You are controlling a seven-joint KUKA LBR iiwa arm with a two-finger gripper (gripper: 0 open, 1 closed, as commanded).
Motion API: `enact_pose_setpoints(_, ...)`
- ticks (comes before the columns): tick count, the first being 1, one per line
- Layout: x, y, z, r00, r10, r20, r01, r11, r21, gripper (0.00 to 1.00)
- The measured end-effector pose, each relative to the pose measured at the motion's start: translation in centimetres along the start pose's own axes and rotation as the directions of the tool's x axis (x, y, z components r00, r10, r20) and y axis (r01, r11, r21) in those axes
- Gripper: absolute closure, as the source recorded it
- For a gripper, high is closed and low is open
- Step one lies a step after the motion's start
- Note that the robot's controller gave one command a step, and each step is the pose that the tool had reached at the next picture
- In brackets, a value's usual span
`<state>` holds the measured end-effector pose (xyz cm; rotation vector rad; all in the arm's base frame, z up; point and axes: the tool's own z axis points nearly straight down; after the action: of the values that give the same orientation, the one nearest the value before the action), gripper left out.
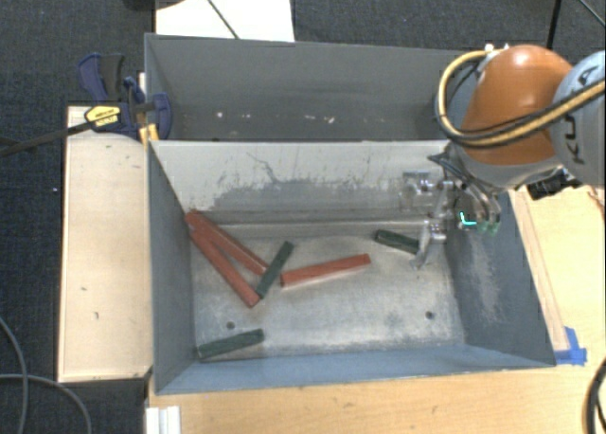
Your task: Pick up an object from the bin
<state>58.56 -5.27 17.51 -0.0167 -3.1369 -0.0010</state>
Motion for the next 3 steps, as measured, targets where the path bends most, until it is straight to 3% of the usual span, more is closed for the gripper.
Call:
enact_pose_setpoints(1, -0.2, 0.0, -0.4, 1.000, -0.001, 0.008, 0.001, 1.000, 0.001, 0.00)
enact_pose_setpoints(2, 0.3, 0.8, 4.3, 0.998, 0.057, 0.013, -0.057, 0.998, 0.000, 0.00)
enact_pose_setpoints(3, 0.7, 3.5, 8.7, 1.000, -0.009, 0.007, 0.009, 1.000, 0.000, 0.00)
